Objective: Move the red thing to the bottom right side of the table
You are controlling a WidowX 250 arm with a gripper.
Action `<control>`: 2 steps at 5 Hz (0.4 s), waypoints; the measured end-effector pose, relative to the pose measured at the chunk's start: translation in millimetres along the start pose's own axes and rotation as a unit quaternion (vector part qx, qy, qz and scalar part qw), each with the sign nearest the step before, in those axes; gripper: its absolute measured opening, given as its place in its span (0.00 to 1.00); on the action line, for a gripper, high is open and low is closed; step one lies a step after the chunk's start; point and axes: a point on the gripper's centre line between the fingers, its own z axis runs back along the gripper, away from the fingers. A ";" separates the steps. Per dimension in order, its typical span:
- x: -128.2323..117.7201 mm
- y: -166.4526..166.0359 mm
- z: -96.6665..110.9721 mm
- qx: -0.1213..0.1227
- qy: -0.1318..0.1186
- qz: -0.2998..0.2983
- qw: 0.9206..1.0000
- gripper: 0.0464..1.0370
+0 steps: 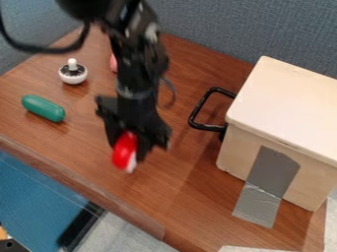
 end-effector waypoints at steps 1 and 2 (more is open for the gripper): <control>-6.3 -23.0 -12.5 -0.004 0.004 -0.017 1.000 0.53; -3.0 -27.1 -23.0 0.001 0.016 -0.013 1.000 0.61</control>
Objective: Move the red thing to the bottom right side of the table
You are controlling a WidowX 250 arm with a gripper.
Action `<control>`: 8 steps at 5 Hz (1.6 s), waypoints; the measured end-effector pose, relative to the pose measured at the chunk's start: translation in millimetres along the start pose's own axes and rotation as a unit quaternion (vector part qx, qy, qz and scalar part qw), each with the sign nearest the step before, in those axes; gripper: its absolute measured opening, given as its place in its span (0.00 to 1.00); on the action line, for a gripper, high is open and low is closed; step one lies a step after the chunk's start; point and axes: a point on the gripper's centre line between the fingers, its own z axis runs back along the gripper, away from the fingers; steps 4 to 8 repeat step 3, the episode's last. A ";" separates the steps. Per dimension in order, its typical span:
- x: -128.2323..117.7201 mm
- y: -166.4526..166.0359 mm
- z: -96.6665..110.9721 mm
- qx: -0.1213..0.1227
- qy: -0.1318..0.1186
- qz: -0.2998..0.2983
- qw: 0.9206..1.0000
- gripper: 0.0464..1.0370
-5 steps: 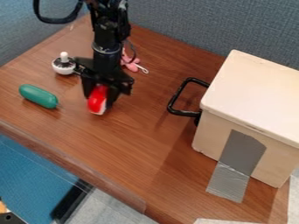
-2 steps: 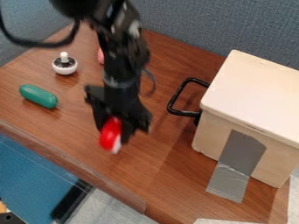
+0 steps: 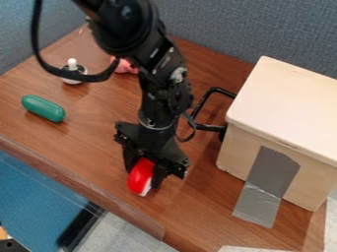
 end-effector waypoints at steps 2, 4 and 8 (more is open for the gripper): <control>-2.0 2.5 21.7 0.002 -0.002 0.014 1.000 0.97; -2.5 2.8 49.2 -0.007 -0.024 0.020 0.999 0.96; -2.5 2.8 49.2 -0.007 -0.024 0.020 0.999 0.96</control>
